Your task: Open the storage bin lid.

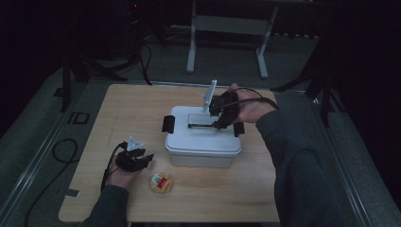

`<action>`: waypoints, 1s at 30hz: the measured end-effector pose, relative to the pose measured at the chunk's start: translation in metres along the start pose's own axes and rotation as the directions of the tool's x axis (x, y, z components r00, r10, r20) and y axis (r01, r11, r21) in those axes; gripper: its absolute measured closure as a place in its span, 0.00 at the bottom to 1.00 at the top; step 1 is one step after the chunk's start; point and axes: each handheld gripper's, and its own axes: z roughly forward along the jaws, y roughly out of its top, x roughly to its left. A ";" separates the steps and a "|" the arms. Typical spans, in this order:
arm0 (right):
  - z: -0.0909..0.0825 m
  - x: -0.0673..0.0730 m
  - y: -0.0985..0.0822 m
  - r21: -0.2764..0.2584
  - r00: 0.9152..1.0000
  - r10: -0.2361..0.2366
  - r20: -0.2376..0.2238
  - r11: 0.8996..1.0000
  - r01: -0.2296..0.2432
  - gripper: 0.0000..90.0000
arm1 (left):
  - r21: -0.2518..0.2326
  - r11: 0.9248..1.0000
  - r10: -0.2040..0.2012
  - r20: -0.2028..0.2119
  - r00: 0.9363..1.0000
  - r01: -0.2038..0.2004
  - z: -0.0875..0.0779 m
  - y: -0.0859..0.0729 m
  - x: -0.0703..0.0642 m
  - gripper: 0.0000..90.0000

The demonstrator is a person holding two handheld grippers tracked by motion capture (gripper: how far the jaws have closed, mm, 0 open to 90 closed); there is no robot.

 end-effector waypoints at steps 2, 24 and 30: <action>0.001 0.000 0.002 0.005 1.000 0.003 -0.001 1.000 -0.003 0.61 | 0.001 1.000 0.000 0.000 1.000 0.000 0.000 0.000 0.000 0.62; 0.020 -0.003 0.018 0.040 0.998 -0.004 -0.067 0.999 0.007 0.61 | 0.003 1.000 0.006 0.002 1.000 -0.006 0.000 0.000 -0.001 0.62; 0.025 -0.006 0.022 0.059 0.996 -0.004 -0.086 0.998 0.009 0.66 | 0.003 1.000 0.009 0.001 1.000 -0.009 0.000 0.000 -0.001 0.62</action>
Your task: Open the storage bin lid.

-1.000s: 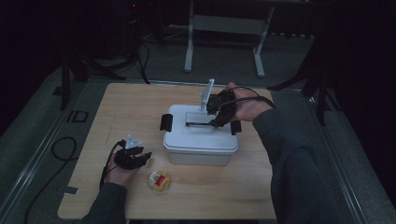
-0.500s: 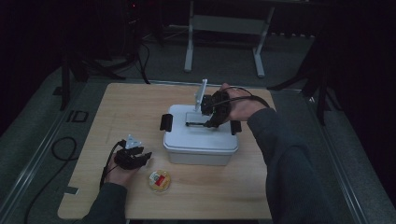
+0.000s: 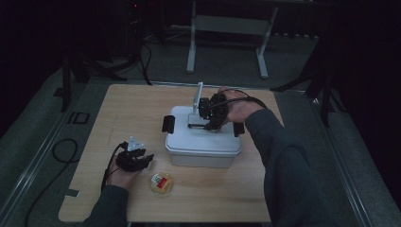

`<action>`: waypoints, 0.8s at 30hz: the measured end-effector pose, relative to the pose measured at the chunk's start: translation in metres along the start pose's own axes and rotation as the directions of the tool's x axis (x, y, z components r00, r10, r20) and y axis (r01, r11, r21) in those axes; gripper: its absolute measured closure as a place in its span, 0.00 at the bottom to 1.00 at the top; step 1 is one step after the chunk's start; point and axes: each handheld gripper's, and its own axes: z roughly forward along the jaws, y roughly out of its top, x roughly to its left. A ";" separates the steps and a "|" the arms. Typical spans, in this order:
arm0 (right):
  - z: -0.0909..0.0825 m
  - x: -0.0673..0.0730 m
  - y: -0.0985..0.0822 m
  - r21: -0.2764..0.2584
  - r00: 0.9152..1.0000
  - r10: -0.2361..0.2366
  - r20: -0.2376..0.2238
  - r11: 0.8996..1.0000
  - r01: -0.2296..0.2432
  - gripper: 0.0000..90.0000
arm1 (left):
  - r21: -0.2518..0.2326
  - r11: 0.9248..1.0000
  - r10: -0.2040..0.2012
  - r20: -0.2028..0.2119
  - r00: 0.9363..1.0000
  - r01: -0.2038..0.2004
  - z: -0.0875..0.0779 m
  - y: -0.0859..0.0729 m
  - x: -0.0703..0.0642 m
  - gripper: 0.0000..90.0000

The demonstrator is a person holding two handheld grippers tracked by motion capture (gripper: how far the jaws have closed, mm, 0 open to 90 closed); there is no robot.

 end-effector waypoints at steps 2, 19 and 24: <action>0.002 -0.001 0.002 0.009 1.000 -0.004 -0.009 1.000 0.004 0.68 | 0.000 1.000 -0.001 0.000 1.000 0.001 0.000 0.000 0.000 0.62; 0.015 -0.010 0.012 0.054 1.000 -0.011 -0.025 0.998 0.013 0.83 | -0.003 1.000 -0.001 -0.001 1.000 0.001 0.000 0.000 0.000 0.62; 0.019 -0.009 0.014 0.064 0.999 -0.031 -0.018 0.997 0.032 0.89 | -0.004 1.000 -0.003 0.000 1.000 0.003 0.000 0.000 0.000 0.62</action>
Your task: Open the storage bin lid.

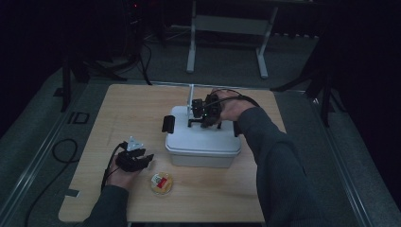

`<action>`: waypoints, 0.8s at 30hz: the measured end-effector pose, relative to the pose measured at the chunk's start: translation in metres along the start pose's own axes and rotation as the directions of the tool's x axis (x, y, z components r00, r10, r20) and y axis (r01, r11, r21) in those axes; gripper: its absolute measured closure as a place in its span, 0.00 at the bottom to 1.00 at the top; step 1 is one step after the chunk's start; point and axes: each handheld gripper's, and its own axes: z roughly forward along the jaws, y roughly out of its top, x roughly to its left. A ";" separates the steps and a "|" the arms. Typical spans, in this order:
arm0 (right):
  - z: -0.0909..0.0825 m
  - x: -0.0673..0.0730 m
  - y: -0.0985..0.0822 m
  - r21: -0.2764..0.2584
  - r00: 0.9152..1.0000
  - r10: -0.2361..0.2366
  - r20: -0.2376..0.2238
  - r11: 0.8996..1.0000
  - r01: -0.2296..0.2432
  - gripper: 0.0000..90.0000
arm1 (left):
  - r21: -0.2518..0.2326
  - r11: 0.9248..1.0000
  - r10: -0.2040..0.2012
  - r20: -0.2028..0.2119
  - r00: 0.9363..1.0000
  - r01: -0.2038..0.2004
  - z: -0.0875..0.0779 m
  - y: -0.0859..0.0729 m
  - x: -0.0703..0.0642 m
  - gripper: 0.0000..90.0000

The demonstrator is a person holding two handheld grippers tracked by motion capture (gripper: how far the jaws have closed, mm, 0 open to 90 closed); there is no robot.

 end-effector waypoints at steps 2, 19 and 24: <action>0.000 0.001 0.001 0.000 1.000 -0.006 0.007 1.000 0.006 0.91 | 0.001 1.000 0.000 0.001 1.000 0.000 0.000 0.000 0.000 0.62; -0.002 0.006 0.000 0.003 0.998 -0.068 0.007 0.998 0.068 0.92 | 0.000 1.000 0.001 0.002 1.000 -0.001 0.001 0.000 0.000 0.62; -0.002 0.006 0.000 0.004 0.998 -0.063 0.001 0.998 0.063 0.92 | 0.001 1.000 0.001 0.001 1.000 -0.001 0.001 0.000 0.000 0.62</action>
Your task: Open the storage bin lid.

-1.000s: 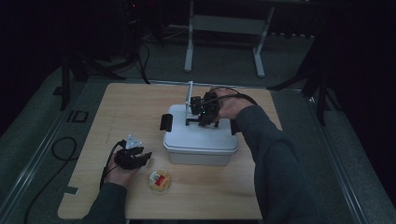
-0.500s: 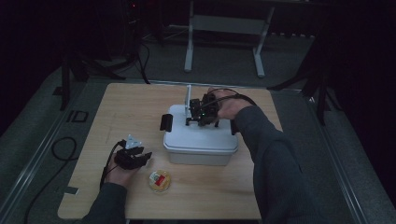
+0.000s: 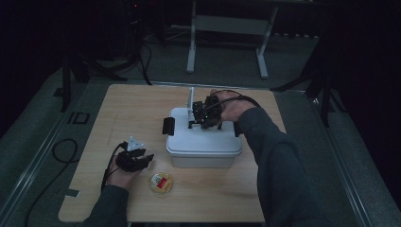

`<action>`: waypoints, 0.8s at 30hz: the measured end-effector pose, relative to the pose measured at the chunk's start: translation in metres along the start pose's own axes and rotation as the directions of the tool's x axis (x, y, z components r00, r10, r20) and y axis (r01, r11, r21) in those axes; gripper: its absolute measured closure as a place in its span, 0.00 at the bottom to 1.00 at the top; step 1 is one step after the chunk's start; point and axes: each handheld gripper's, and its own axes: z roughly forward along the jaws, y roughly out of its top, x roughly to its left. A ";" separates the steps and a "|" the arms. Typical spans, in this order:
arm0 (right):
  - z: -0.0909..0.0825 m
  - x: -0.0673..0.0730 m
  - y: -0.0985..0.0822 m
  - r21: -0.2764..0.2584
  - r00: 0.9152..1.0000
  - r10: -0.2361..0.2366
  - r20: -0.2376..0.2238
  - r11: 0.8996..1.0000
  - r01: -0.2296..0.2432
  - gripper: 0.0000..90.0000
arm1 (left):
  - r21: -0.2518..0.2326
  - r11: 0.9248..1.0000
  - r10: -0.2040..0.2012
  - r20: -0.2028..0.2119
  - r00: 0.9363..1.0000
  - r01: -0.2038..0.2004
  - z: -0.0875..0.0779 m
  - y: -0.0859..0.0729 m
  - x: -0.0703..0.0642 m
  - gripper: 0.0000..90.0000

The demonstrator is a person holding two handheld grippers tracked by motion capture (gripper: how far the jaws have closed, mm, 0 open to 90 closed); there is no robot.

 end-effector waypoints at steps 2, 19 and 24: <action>0.000 -0.001 0.000 -0.002 1.000 0.012 -0.003 1.000 -0.012 0.92 | 0.001 1.000 0.002 0.000 1.000 -0.002 0.000 0.000 0.000 0.62; -0.004 -0.004 -0.005 0.006 0.999 0.054 -0.002 0.999 -0.054 0.91 | 0.001 1.000 -0.001 -0.001 1.000 0.001 0.000 0.000 0.000 0.62; -0.005 -0.004 -0.004 0.014 0.999 0.050 -0.006 0.999 -0.050 0.92 | 0.002 1.000 0.001 -0.002 1.000 -0.001 0.000 0.000 0.000 0.62</action>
